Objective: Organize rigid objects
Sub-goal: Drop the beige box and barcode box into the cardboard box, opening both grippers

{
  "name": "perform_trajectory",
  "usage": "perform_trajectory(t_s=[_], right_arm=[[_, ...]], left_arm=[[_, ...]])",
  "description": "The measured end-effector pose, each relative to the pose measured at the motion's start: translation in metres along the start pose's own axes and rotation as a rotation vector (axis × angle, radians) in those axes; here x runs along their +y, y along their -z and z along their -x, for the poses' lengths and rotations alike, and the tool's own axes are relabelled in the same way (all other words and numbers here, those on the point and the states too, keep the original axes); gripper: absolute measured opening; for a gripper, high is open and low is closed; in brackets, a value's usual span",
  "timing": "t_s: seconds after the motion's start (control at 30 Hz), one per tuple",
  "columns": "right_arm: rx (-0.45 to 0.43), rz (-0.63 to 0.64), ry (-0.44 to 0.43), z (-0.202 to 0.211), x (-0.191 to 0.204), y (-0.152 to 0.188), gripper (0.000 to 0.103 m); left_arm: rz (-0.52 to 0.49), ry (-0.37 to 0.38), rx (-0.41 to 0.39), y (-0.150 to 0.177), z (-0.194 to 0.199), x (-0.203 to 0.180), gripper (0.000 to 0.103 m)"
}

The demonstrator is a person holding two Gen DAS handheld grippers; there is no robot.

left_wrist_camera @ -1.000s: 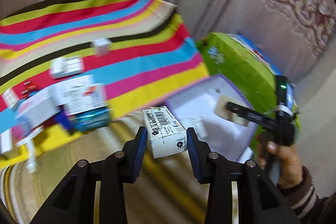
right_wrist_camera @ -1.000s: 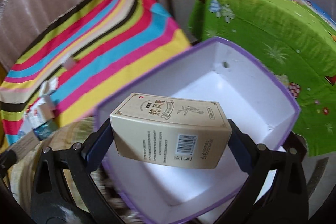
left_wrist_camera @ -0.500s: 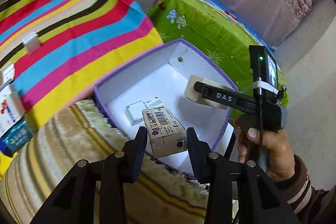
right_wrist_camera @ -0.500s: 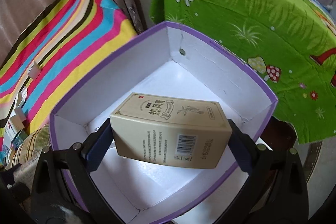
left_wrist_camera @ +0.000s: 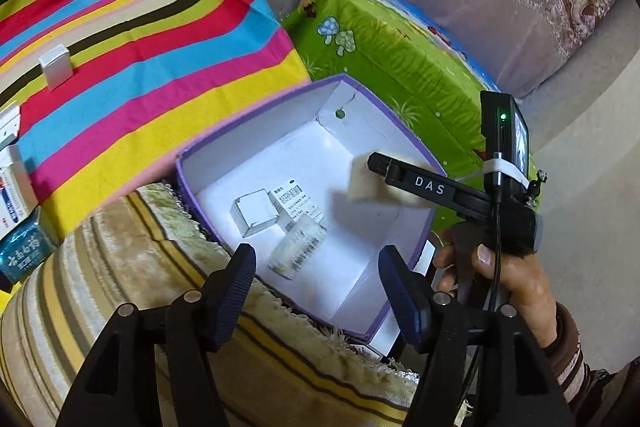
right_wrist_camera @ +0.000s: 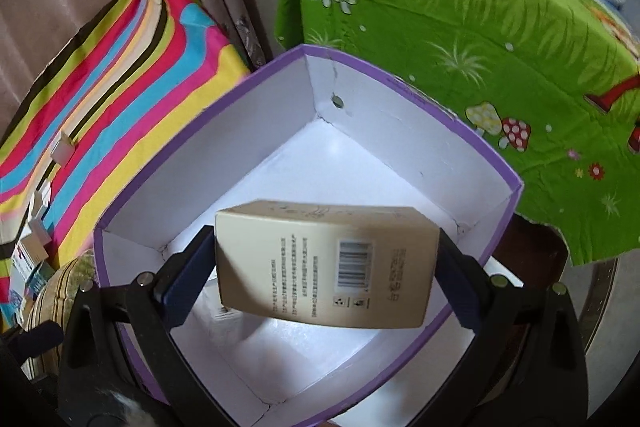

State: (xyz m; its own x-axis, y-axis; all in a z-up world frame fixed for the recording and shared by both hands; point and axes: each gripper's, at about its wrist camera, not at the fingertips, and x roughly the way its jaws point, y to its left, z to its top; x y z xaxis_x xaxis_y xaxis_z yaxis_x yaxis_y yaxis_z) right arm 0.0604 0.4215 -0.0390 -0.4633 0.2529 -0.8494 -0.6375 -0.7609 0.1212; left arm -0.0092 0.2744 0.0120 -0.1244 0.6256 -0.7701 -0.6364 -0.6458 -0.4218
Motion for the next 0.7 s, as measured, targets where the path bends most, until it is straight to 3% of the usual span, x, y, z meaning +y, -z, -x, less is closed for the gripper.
perform_trajectory(t_s=[0.37,0.7], right_arm=[[-0.010,0.084,-0.020,0.012,0.042,0.000,0.103],[-0.024,0.219,-0.110,0.020,0.117,-0.001,0.103]], left_arm=[[0.050,-0.078,-0.132,-0.002,0.047,0.038,0.077],[0.203,-0.219,-0.222,0.001,0.096,0.122,0.085]])
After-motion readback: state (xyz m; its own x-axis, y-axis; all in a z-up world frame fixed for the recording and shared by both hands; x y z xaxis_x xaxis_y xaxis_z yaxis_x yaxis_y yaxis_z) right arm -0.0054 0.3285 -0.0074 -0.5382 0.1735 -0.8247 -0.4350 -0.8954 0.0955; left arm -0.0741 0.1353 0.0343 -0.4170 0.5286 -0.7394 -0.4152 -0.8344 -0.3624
